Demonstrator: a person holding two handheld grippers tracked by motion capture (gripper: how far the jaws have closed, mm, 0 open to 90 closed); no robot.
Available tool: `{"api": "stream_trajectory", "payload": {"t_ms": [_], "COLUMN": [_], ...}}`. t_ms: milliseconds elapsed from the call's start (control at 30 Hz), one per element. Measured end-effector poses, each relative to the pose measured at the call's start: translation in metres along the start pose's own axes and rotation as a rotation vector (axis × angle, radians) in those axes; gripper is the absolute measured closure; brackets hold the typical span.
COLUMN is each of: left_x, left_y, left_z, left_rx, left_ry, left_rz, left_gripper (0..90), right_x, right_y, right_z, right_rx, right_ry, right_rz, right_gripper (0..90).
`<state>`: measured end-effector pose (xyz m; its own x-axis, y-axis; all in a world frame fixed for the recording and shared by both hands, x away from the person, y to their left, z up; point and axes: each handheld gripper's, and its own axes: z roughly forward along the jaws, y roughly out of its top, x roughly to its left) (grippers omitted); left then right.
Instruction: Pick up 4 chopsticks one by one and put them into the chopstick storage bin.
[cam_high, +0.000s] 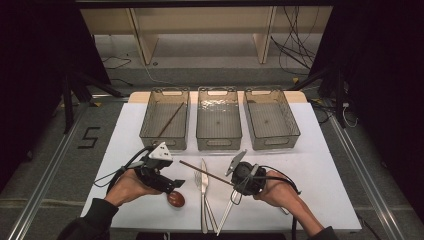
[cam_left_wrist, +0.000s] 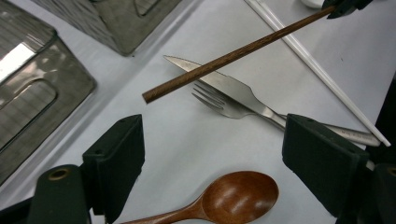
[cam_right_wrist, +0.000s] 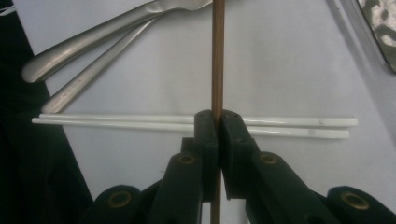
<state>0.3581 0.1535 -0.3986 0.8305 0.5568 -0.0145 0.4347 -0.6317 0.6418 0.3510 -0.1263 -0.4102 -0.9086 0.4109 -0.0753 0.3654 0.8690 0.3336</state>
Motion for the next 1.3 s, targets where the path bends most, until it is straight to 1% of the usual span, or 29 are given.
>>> {"api": "stream_trajectory", "payload": {"t_ms": [100,133,167,200,233,267,367,433,500,567,600,667,700,767,867,900,933,1100,1300], "left_x": [-0.003,-0.004,-0.005,-0.006,-0.007,-0.008,-0.011,-0.013,-0.016,-0.018,-0.019,-0.021,-0.022,-0.023,-0.025,-0.025,-0.025,-0.027,-0.027], "left_y": [0.002,0.003,0.004,0.005,0.006,0.006,0.009,0.009,0.009,0.009,0.009,0.010,0.010,0.011,0.012,0.013,0.013,0.013,0.013], "left_z": [0.005,0.006,0.007,0.008,0.008,0.009,0.011,0.013,0.016,0.019,0.020,0.021,0.022,0.023,0.024,0.024,0.025,0.029,0.031], "left_rx": [0.009,0.028,0.040,0.045,0.052,0.057,0.066,0.084,0.101,0.123,0.130,0.145,0.148,0.159,0.171,0.173,0.181,0.202,0.220], "left_ry": [-0.021,-0.026,-0.031,-0.034,-0.040,-0.047,-0.064,-0.076,-0.082,-0.082,-0.084,-0.089,-0.093,-0.110,-0.134,-0.139,-0.145,-0.174,-0.186], "left_rz": [0.002,0.020,0.031,0.038,0.047,0.051,0.075,0.098,0.115,0.141,0.146,0.168,0.173,0.190,0.207,0.212,0.220,0.232,0.241], "left_gripper": [20.4,20.3,20.3,20.3,20.3,20.3,20.4,21.2,21.9,23.1,24.0,26.1,27.3,30.4,36.5,37.8,39.5,45.5,58.5], "right_x": [0.003,0.005,0.005,0.008,0.008,0.009,0.013,0.015,0.018,0.019,0.020,0.021,0.023,0.023,0.024,0.024,0.025,0.026,0.027], "right_y": [0.000,0.000,0.000,0.001,0.000,0.001,0.003,0.003,0.004,0.004,0.004,0.005,0.005,0.006,0.006,0.006,0.006,0.006,0.006], "right_z": [-0.001,-0.001,-0.002,-0.003,-0.003,-0.003,-0.003,-0.003,-0.003,-0.003,-0.003,-0.003,-0.003,-0.003,-0.002,-0.002,-0.002,-0.002,-0.001], "right_rx": [0.000,0.000,-0.001,0.006,0.002,-0.002,0.005,0.006,0.006,0.008,0.005,0.009,0.010,0.017,0.018,0.020,0.013,0.010,0.013], "right_ry": [0.011,0.017,0.020,0.028,0.027,0.029,0.043,0.052,0.058,0.062,0.065,0.065,0.067,0.075,0.082,0.084,0.084,0.094,0.098], "right_rz": [-0.037,-0.037,-0.063,-0.048,-0.077,-0.094,-0.107,-0.128,-0.134,-0.154,-0.153,-0.172,-0.168,-0.190,-0.194,-0.206,-0.208,-0.220,-0.220], "right_gripper": [86.7,86.7,86.7,86.7,86.7,86.7,86.7,86.7,86.7,86.7,86.8,86.7,86.7,86.7,86.7,86.7,86.7,86.7,86.6]}}
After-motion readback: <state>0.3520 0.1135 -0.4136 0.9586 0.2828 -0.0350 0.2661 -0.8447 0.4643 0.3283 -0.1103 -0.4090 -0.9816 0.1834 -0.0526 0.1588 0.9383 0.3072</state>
